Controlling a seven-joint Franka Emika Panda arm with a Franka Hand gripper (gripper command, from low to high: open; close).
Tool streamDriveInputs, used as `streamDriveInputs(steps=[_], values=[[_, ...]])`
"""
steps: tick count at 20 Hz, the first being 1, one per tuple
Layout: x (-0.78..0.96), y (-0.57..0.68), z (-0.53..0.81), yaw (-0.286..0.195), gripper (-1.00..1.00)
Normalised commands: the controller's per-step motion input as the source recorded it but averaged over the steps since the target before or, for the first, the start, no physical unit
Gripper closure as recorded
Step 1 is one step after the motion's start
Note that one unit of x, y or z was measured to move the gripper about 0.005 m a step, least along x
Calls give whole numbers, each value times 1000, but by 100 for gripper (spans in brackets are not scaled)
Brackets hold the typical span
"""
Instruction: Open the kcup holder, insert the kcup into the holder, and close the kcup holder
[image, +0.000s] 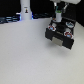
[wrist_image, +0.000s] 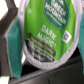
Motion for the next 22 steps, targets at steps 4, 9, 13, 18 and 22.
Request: streamDriveInputs(steps=[4, 9, 13, 18, 22], values=[[649, 272, 219, -36, 100], [279, 87, 93, -15, 100], [-18, 23, -176, 17, 100], [-22, -4, -214, 21, 100], [45, -35, -100, -1, 100]])
